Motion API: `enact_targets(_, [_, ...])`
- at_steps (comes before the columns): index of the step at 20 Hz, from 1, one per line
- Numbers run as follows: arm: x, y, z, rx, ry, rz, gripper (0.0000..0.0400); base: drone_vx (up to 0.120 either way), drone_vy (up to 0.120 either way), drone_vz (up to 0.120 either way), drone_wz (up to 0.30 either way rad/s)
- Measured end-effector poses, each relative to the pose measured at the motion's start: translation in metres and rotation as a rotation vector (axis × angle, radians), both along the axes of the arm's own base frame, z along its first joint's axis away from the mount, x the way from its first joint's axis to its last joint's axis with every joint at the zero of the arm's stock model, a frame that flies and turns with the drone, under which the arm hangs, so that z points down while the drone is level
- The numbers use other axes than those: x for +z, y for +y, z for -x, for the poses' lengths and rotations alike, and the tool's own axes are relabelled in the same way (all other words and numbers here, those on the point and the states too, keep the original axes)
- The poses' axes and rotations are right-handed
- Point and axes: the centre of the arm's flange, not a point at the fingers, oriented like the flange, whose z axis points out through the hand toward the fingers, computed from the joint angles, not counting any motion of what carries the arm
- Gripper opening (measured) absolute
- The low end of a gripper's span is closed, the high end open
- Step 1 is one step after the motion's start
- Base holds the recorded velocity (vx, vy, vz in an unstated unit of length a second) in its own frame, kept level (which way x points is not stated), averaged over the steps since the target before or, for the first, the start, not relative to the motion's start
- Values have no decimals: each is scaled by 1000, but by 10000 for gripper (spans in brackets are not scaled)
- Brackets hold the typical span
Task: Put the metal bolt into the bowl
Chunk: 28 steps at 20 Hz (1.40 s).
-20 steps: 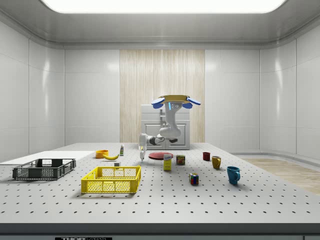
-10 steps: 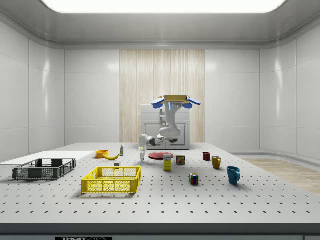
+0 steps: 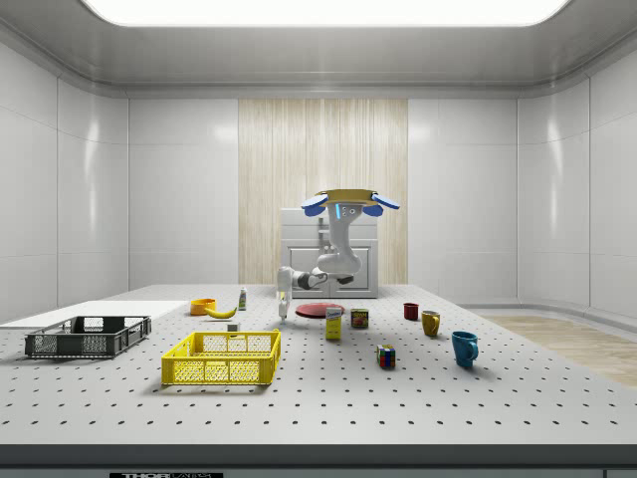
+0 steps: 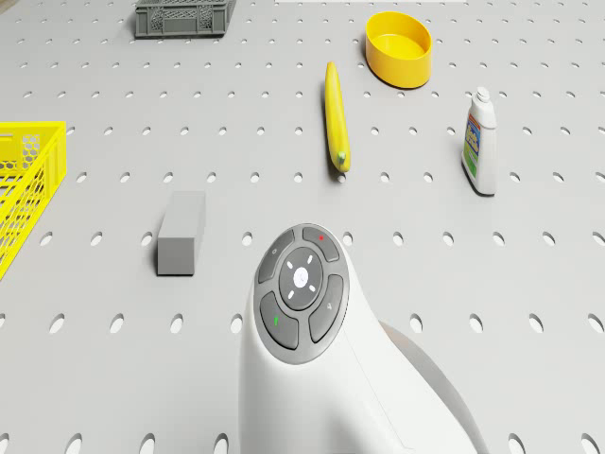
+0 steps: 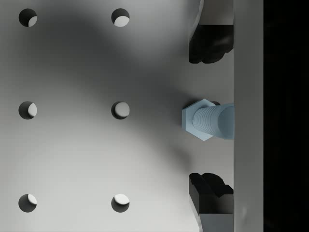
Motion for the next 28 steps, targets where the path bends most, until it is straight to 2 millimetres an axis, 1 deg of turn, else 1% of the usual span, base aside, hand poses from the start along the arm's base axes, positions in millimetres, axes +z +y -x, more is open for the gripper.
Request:
enact_targets(1, [0,0,0,0,0,0,231,0,0,0,0])
enact_targets(3, [0,0,0,0,0,0,179,0,0,0,0])
enact_targets(5, [0,0,0,0,0,0,148,0,0,0,0])
enact_targets(8, [0,0,0,0,0,0,123,0,0,0,0])
enact_targets(12, [-3,0,0,0,0,0,108,0,0,0,0])
enact_targets(15, [-12,0,0,0,0,0,104,0,0,0,0])
enact_targets(16, [-15,0,0,0,0,0,103,0,0,120,0])
enact_targets(21, [-26,0,0,0,0,0,101,112,-112,120,0])
enact_targets(23, [-28,0,0,0,0,0,101,120,-120,0,0])
enact_targets(27, [-31,0,0,0,0,0,100,120,-10,0,0])
enact_targets(28, [-31,0,0,0,0,0,100,120,-120,0,0])
